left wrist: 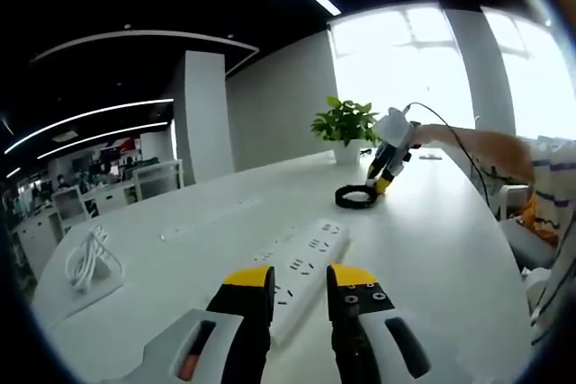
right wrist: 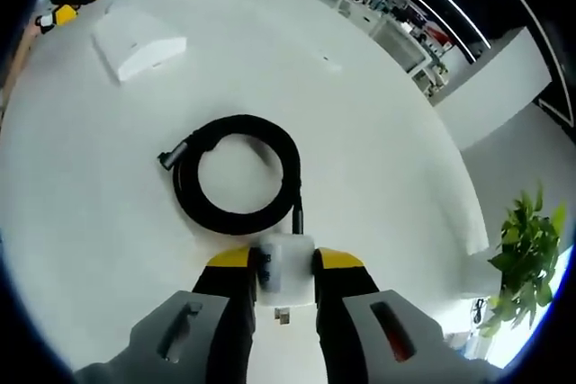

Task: Straighten the power strip on the desk, plug the charger into it

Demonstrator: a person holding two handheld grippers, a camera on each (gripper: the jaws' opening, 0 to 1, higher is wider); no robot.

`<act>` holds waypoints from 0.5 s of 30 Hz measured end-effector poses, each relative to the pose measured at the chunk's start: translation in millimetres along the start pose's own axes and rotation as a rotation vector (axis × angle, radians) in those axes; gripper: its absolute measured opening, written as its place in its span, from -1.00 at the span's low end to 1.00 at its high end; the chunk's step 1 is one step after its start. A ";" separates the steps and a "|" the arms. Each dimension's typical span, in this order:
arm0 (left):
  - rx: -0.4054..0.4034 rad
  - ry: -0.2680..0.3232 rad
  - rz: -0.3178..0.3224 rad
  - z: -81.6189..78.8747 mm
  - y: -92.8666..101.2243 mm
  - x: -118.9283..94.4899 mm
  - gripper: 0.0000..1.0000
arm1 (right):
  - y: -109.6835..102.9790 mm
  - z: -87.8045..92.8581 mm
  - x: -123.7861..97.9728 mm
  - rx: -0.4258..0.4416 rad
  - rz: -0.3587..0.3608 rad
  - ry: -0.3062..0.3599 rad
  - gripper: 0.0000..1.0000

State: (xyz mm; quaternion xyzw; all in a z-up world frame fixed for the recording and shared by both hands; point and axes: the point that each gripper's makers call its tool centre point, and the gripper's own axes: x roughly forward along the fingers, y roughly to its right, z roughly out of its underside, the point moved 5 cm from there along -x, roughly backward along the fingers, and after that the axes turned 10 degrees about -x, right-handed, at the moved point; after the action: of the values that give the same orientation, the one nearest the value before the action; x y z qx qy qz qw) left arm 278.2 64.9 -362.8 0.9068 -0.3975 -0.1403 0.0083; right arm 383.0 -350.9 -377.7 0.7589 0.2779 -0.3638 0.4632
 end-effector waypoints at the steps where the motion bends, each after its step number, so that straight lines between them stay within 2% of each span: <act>1: 0.000 0.000 0.001 0.0 0.2 0.1 -0.54 | -0.9 -0.5 -0.8 0.000 -0.002 -0.003 -0.53; 8: -0.003 0.004 0.004 -0.7 0.2 -0.2 -0.54 | -4.4 -3.1 -2.9 -0.019 0.012 -0.017 -0.54; 15: -0.012 0.008 0.007 -1.8 -1.7 -0.5 -0.54 | -20.3 -10.1 -10.4 -0.067 0.034 0.000 -0.54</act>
State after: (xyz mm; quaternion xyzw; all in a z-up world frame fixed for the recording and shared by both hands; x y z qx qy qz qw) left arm 279.6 66.2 -361.1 0.9059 -0.3996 -0.1392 0.0157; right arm 364.6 -334.2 -376.3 0.7475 0.2771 -0.3464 0.4945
